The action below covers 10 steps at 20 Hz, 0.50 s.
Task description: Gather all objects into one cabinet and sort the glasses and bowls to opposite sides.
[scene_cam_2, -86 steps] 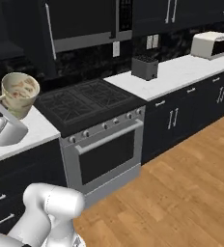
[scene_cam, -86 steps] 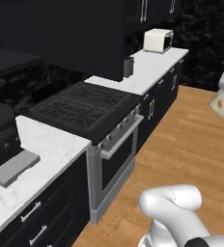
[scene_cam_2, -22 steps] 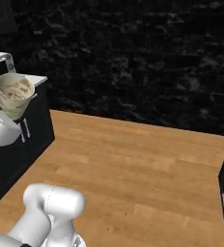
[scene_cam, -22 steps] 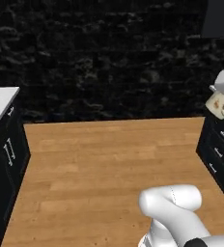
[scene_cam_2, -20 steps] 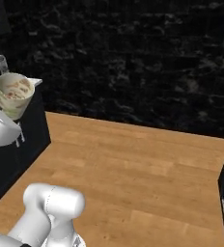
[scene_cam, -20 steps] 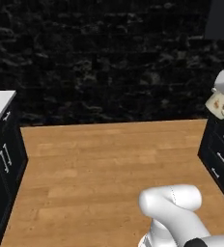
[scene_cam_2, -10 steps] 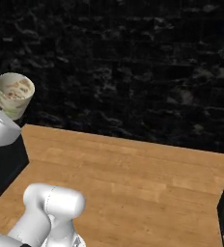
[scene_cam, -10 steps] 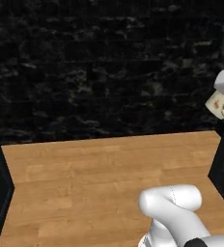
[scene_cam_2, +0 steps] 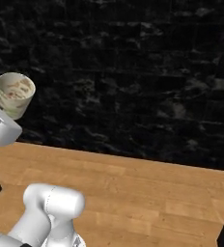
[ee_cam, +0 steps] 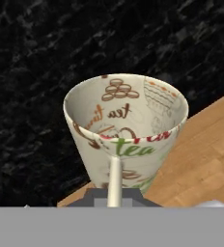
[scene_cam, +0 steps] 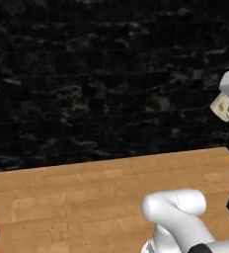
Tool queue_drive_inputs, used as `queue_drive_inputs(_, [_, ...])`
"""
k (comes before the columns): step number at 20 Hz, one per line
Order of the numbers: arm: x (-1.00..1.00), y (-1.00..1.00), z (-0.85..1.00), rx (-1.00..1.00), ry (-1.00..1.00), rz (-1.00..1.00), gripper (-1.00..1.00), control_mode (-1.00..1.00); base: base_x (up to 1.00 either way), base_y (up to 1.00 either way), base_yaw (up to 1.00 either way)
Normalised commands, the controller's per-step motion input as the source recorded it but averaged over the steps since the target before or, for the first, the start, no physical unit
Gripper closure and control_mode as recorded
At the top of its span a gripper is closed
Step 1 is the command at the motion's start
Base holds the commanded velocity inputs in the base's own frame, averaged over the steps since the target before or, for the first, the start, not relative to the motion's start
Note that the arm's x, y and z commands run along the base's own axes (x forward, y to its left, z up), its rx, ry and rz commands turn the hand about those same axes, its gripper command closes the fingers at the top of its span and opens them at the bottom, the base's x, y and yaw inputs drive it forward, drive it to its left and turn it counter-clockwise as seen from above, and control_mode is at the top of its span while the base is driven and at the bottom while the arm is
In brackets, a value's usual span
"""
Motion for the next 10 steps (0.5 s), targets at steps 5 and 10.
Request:
queue_drive_inputs(5, [0.00, 0.00, 0.00, 0.00, 0.00, 0.00, 1.00, 1.00, 0.70, -0.12, -0.32])
queue_drive_inputs(10, [0.00, 0.00, 0.00, 0.00, 0.00, 0.00, 1.00, 1.00, 0.45, -0.03, -0.49])
